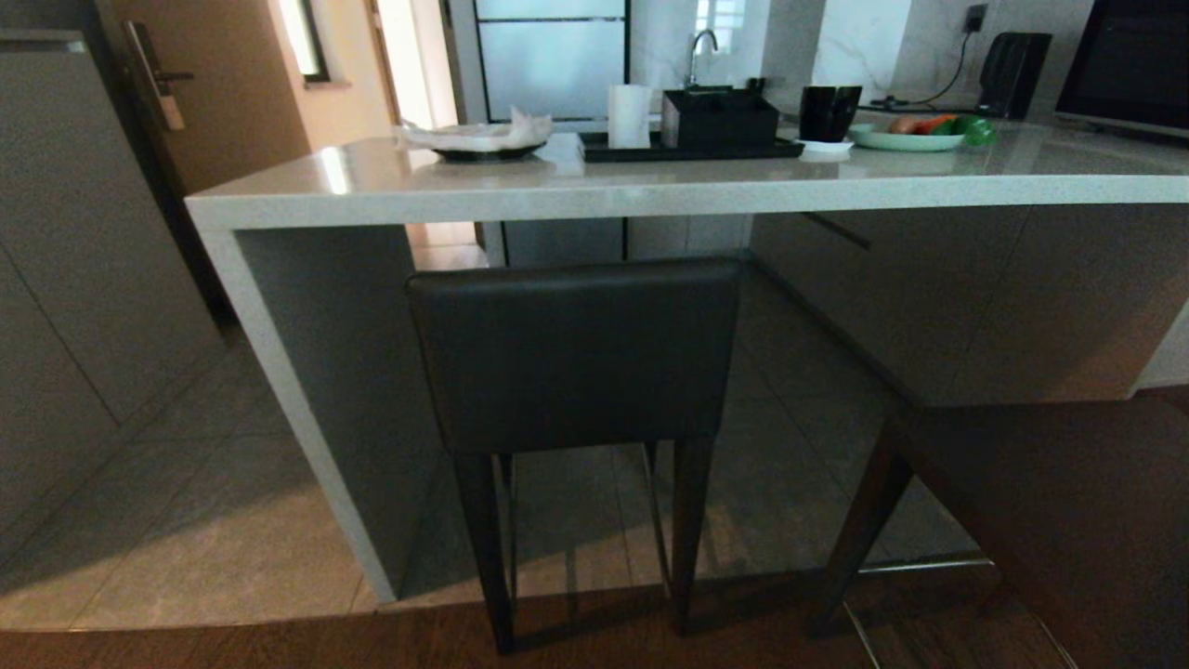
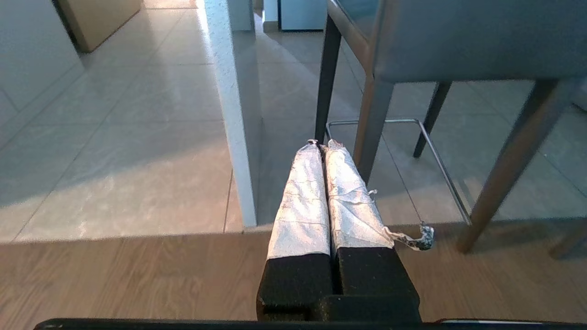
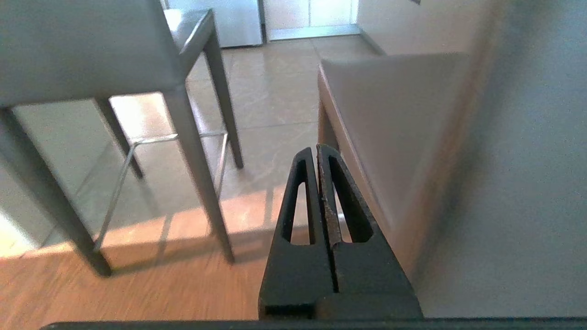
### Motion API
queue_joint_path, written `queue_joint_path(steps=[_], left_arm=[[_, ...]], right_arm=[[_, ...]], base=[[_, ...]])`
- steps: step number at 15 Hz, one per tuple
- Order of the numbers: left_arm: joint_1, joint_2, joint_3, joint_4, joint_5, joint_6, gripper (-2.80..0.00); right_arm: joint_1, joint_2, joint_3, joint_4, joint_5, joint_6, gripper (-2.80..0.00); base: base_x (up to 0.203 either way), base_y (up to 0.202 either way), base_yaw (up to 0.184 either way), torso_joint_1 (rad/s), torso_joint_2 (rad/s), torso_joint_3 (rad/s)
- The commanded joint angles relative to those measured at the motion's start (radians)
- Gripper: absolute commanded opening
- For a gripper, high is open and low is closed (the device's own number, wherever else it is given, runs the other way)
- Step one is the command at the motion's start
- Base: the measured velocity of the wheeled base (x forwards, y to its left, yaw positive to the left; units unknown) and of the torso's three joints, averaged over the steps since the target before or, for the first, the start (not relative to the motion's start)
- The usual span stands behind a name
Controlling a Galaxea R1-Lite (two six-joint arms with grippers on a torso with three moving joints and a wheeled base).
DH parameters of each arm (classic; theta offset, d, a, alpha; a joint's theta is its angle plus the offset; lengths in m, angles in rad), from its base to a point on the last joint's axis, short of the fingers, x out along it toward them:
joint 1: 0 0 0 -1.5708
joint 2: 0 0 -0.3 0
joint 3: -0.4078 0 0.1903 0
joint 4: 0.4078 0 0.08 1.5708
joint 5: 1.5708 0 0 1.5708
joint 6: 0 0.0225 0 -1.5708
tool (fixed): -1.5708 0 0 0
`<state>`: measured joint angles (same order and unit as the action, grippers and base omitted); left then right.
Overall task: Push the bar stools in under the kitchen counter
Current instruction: Push the gray chair back under the dining table
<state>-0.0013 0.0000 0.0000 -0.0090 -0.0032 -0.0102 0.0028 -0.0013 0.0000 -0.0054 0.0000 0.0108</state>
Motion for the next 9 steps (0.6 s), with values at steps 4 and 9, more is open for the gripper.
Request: queue_joint_path(steps=[4,9], left_arm=[[0.0,0.002,0.002,0.0,0.0,-0.001,-2.8],[0.001,0.002,0.002,0.0,0.0,-0.001,-2.8]], right_arm=[[0.0,0.001,0.002,-0.001,0.0,0.0,-2.8],[0.0,0.001,0.002,-0.001,0.0,0.0,-2.8]], base=[[-0.197,0.0,0.0,0.003,0.0,0.001],[-0.198,0.0,-0.002,0.004,0.01,0.005]])
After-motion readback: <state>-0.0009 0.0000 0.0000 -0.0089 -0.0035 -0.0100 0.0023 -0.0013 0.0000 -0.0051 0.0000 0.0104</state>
